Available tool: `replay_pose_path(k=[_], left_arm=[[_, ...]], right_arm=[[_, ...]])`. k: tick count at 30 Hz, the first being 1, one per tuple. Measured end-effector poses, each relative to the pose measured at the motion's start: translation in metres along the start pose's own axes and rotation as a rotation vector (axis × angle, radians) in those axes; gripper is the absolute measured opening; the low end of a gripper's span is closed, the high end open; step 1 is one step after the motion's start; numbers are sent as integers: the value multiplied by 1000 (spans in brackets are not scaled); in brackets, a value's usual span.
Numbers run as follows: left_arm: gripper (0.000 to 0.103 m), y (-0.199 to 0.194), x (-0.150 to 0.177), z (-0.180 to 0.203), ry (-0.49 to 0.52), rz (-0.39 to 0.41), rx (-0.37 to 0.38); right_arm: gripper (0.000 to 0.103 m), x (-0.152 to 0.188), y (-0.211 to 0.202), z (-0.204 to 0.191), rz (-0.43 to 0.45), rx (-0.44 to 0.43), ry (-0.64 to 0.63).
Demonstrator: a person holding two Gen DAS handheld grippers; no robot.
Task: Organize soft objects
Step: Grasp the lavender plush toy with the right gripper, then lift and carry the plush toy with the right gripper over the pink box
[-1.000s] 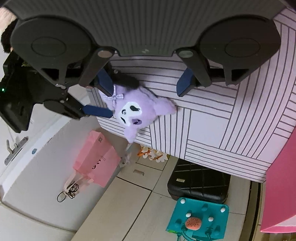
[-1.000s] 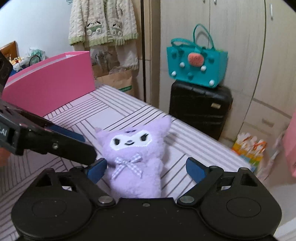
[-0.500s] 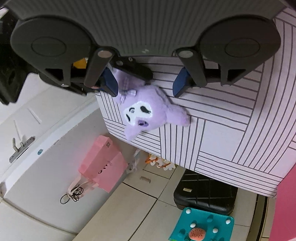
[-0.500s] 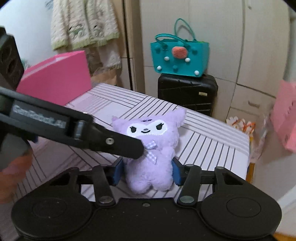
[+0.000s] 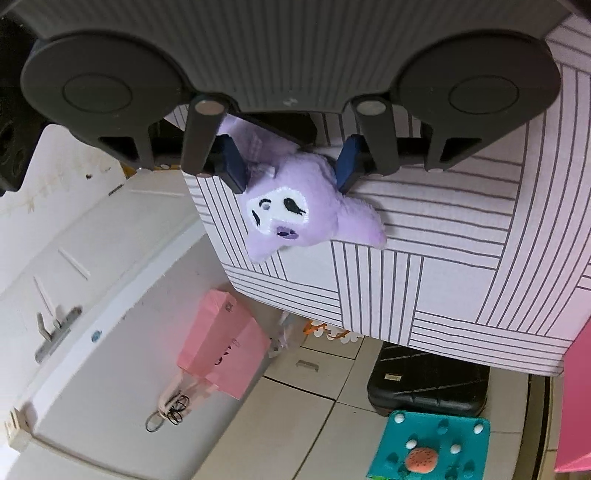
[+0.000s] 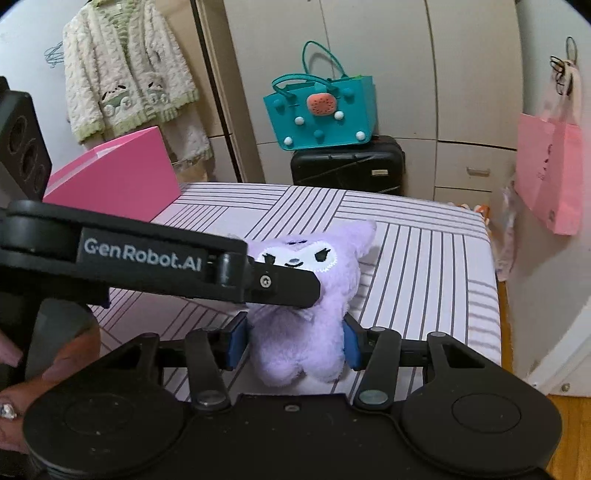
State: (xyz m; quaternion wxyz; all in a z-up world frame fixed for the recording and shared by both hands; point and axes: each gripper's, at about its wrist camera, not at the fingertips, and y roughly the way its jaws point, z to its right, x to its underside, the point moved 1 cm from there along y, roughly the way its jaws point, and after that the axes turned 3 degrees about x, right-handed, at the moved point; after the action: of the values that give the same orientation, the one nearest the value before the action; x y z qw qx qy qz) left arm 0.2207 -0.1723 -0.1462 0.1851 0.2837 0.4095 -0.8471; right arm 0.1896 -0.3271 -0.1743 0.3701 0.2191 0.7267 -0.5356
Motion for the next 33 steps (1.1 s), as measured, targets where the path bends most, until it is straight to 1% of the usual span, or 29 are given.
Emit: replay_pose_path(k=[5,8,11,14,16,20,26,33], left_arm=[[51,-16,7,4,21,-22,24],[51,-28,11,8,56,-51,22],[51,-40,16,15,135,-91,-4],[51,-61,24,23,209,-79,-30],[51,-75,27,24,233,-72,-39],[51,-104,32,21,241,-57,-34],[51,-140,41,16,248,-25,-22],[52,-173,51,7,235,0,2]], right_arm=[[56,8,-15,-11,6,27,36],[56,15,-26,-20,15,40,69],[56,23,-36,-29,16,32,93],[56,30,-47,-41,28,11,124],[56,34,-55,-50,45,-5,141],[56,38,-69,-71,69,-22,129],[56,38,-88,-100,83,-30,111],[56,39,-105,-130,75,-35,94]])
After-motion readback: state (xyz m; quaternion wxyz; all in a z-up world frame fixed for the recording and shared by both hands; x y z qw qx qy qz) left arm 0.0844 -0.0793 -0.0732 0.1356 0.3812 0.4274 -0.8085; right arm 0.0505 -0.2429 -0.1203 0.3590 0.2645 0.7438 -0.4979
